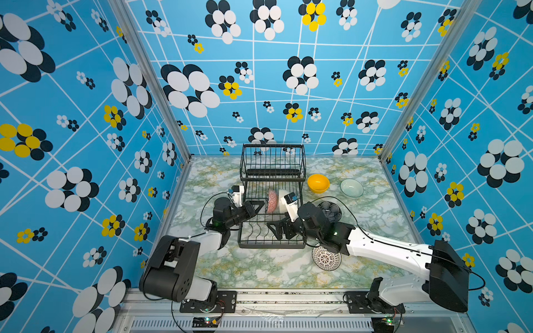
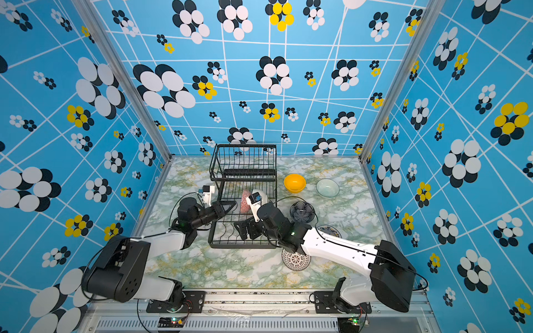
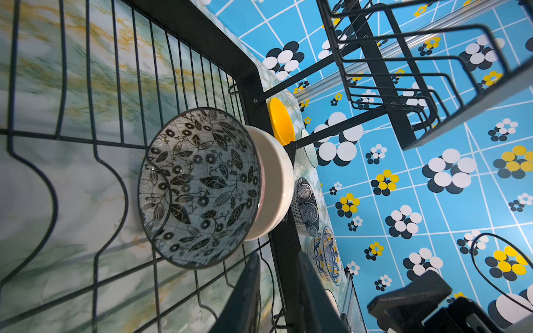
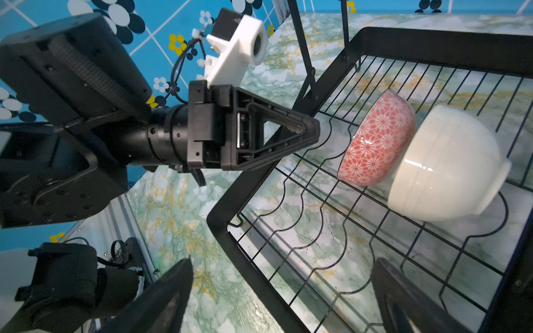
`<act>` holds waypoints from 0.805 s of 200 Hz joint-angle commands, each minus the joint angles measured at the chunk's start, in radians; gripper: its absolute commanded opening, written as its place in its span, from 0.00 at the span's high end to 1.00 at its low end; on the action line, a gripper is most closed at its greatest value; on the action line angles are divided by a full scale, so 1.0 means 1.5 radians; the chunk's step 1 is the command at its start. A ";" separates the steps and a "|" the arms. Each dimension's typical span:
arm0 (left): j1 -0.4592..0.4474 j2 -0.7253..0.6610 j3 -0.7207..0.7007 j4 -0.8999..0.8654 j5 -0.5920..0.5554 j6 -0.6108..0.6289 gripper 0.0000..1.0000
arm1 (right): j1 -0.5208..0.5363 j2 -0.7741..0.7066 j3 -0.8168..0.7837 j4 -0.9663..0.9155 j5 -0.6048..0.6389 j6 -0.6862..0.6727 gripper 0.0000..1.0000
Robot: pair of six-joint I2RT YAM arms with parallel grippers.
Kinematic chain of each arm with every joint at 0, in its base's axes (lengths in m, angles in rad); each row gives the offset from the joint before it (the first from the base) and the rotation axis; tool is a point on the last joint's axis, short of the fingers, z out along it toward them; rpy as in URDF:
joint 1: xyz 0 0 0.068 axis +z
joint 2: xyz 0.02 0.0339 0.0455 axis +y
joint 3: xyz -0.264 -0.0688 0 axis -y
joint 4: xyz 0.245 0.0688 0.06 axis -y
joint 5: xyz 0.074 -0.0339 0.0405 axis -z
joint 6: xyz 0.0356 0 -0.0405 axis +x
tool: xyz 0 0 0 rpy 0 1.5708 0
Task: Load bowls into a dish rack
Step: Place the bowl in the dish rack.
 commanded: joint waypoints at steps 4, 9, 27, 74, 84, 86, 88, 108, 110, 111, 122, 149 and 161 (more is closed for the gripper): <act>0.002 -0.077 0.007 -0.157 -0.028 0.041 0.74 | 0.004 -0.024 0.026 -0.088 0.015 0.047 0.00; 0.002 -0.091 0.007 -0.179 -0.029 0.047 0.74 | 0.004 -0.027 0.024 -0.092 0.013 0.052 0.01; 0.002 -0.146 0.005 -0.243 -0.035 0.066 0.73 | 0.006 -0.042 0.008 -0.090 0.009 0.064 0.01; 0.010 -0.274 -0.031 -0.331 -0.069 0.076 0.69 | 0.007 -0.068 -0.024 -0.116 0.053 0.065 0.01; 0.013 -0.300 -0.039 -0.341 -0.076 0.072 0.68 | 0.007 -0.070 -0.027 -0.119 0.056 0.066 0.01; 0.014 -0.305 -0.041 -0.342 -0.077 0.071 0.67 | 0.007 -0.070 -0.027 -0.119 0.056 0.066 0.01; 0.014 -0.310 -0.043 -0.342 -0.078 0.070 0.67 | 0.007 -0.071 -0.028 -0.119 0.057 0.066 0.01; 0.018 -0.366 -0.066 -0.353 -0.102 0.053 0.54 | 0.007 -0.075 -0.033 -0.124 0.069 0.071 0.01; 0.018 -0.371 -0.069 -0.353 -0.104 0.051 0.52 | 0.007 -0.076 -0.032 -0.126 0.072 0.072 0.01; 0.018 -0.374 -0.070 -0.353 -0.105 0.050 0.51 | 0.006 -0.076 -0.032 -0.128 0.073 0.073 0.01; 0.021 -0.403 -0.084 -0.354 -0.115 0.032 0.42 | 0.007 -0.082 -0.028 -0.151 0.085 0.084 0.01; 0.022 -0.459 -0.119 -0.345 -0.109 -0.010 0.20 | 0.006 -0.117 -0.041 -0.209 0.120 0.127 0.04; 0.022 -0.477 -0.125 -0.351 -0.094 -0.010 0.16 | 0.006 -0.141 -0.061 -0.222 0.131 0.147 0.04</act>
